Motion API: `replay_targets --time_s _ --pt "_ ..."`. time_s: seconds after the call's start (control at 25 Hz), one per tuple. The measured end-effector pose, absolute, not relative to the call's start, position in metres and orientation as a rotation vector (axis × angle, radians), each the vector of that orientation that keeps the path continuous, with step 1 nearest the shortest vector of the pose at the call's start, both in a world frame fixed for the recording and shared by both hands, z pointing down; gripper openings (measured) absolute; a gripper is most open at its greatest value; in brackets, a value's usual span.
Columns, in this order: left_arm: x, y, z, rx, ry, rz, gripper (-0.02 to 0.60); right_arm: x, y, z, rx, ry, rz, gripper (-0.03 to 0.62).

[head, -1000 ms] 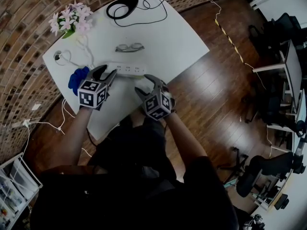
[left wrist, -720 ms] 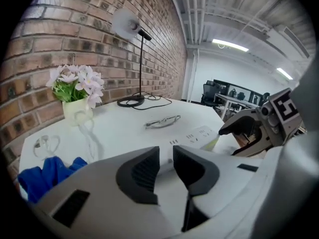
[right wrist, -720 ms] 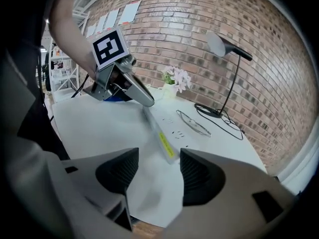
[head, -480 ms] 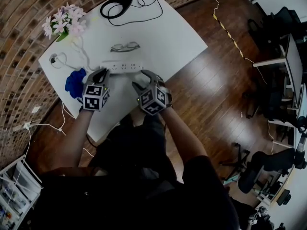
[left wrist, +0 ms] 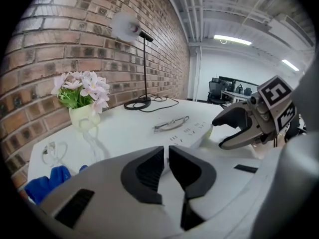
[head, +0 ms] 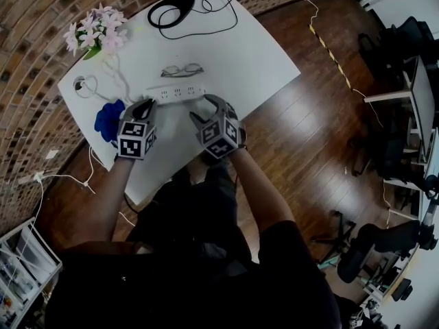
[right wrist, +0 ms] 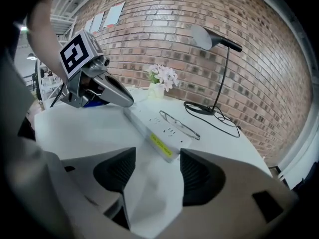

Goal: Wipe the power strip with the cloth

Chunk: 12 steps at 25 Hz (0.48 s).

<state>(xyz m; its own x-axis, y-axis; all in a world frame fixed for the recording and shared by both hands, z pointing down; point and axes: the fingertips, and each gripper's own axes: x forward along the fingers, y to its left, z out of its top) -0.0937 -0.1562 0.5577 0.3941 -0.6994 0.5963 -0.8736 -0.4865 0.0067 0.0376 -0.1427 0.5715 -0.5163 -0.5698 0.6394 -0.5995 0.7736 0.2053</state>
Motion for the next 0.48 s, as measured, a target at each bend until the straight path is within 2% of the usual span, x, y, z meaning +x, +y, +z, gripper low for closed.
replay_targets --time_s 0.48 --pt "-0.1 -0.151 0.542 2.351 -1.386 0.648 0.018 0.066 -0.121 0.553 1.047 -2.304 0.342 0.288"
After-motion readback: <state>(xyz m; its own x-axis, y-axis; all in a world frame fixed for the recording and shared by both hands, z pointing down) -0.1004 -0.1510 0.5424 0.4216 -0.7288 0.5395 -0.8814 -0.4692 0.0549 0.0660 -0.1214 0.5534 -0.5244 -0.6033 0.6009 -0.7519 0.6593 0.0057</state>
